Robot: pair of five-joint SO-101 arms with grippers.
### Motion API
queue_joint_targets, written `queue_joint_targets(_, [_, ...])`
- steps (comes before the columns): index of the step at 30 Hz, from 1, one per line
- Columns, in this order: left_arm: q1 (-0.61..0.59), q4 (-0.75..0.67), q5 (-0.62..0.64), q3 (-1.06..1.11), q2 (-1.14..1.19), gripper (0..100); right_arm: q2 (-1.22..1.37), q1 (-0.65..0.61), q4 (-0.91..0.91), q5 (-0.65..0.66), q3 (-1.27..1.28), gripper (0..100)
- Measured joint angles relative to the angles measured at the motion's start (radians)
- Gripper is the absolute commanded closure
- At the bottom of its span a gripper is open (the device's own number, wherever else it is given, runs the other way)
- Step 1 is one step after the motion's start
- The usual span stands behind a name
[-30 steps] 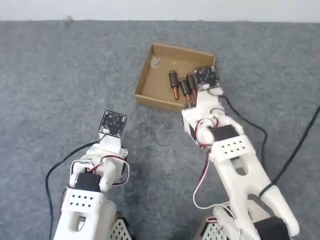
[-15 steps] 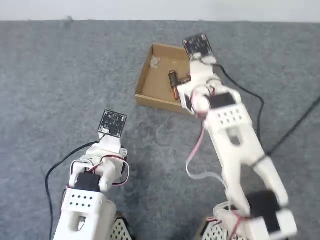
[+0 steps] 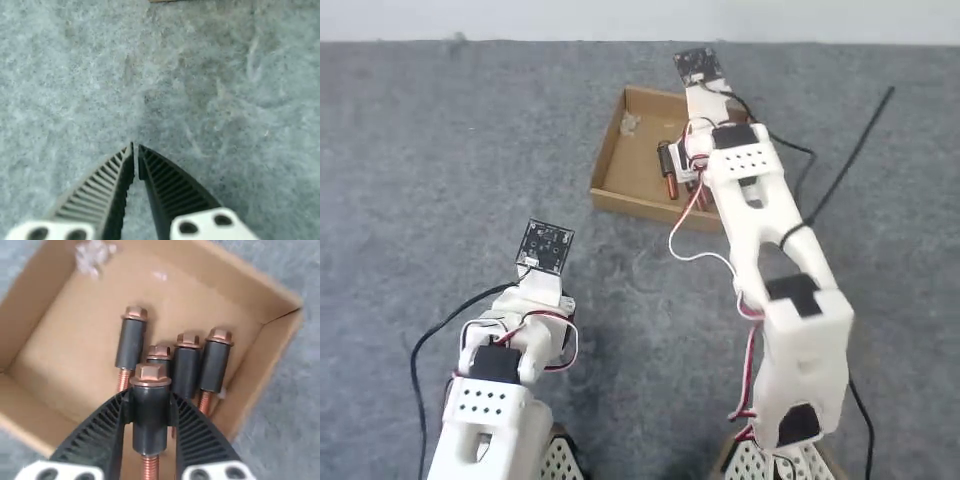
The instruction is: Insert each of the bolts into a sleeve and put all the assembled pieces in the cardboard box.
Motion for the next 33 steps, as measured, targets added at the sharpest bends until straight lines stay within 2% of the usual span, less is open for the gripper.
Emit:
queue_joint_targets(3, [0.0,0.0,0.0,0.0,0.0,99,0.084,0.0,0.0,0.0,-0.054,97.8])
queue_joint_targets(9, [-0.002,0.0,0.0,0.0,0.0,99,0.153,0.0,0.008,0.0,-0.123,72.6])
queue_joint_targets(11, [-0.002,0.0,0.0,0.0,0.0,99,0.15,0.0,0.038,0.0,-0.141,70.4])
queue_joint_targets(15, [0.0,-0.029,0.0,0.0,0.0,99,0.152,0.0,0.092,0.0,-0.144,77.8])
queue_joint_targets(20, [0.0,-0.029,0.0,0.0,0.0,99,0.149,0.0,0.107,0.0,-0.144,99.5])
queue_joint_targets(22, [0.0,-0.029,0.0,0.0,0.0,99,0.132,0.002,0.109,0.0,-0.144,97.2])
queue_joint_targets(30, [-0.035,-0.103,0.048,0.0,0.0,99,-0.032,0.02,0.296,0.003,-0.144,99.3])
queue_joint_targets(33, [-0.041,-0.114,0.054,0.0,0.0,99,-0.133,0.037,0.31,0.003,-0.089,99.3])
